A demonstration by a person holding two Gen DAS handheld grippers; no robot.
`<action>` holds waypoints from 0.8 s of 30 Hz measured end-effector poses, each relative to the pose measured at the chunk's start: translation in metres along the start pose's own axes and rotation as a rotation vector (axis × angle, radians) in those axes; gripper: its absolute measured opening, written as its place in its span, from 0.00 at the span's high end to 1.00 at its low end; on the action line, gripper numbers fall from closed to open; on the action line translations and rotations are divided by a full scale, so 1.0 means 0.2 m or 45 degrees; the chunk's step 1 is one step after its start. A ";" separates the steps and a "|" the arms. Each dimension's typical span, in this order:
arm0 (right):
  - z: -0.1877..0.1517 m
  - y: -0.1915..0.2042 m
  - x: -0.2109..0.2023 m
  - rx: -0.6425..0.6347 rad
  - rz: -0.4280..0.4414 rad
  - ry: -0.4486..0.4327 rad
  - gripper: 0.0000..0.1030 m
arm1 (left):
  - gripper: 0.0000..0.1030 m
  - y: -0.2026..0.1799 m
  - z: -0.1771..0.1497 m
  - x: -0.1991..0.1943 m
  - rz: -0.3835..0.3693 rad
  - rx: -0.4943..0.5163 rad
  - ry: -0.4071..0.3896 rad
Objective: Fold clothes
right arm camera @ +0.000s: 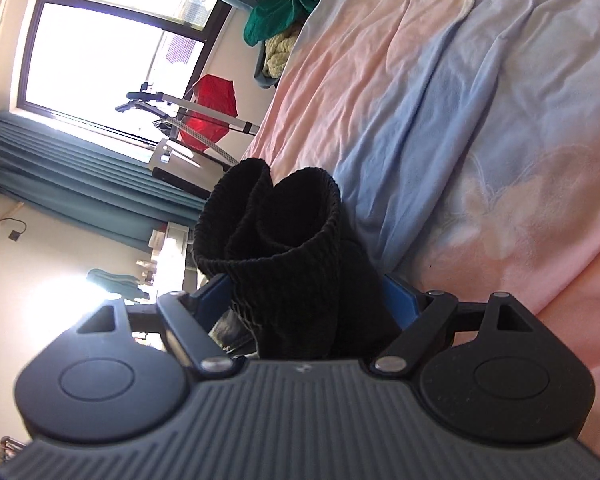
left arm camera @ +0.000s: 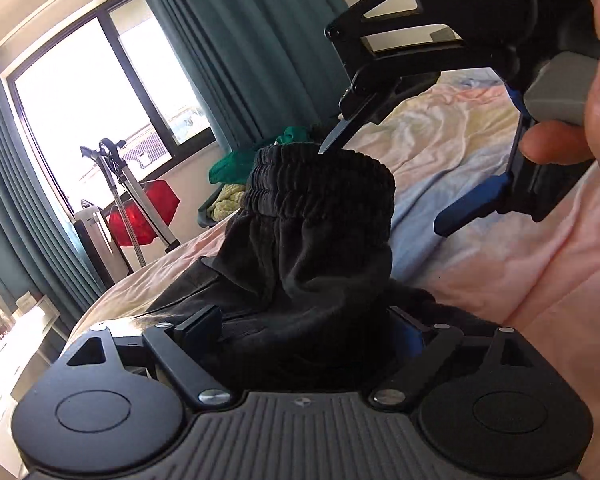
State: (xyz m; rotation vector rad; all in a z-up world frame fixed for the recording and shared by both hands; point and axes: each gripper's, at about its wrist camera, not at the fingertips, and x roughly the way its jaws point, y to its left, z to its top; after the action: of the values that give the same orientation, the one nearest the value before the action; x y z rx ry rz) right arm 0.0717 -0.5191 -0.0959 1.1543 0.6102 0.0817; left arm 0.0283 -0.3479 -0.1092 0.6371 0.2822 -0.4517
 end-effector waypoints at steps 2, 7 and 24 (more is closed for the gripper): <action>-0.01 0.04 0.01 -0.037 0.014 0.019 0.17 | 0.13 0.10 -0.09 -0.05 0.026 0.061 0.022; -0.02 0.09 0.08 -0.076 -0.039 0.065 0.17 | 0.14 0.35 -0.26 -0.17 0.114 0.110 0.175; -0.09 0.24 0.26 -0.346 -0.182 -0.207 0.52 | 0.13 0.83 -0.53 -0.33 0.189 -0.575 0.281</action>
State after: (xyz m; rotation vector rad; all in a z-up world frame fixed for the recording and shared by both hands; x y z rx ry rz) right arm 0.1182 -0.4658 -0.0794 0.8429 0.5181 -0.0502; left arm 0.0395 -0.1420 -0.0813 0.2612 0.5253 -0.1630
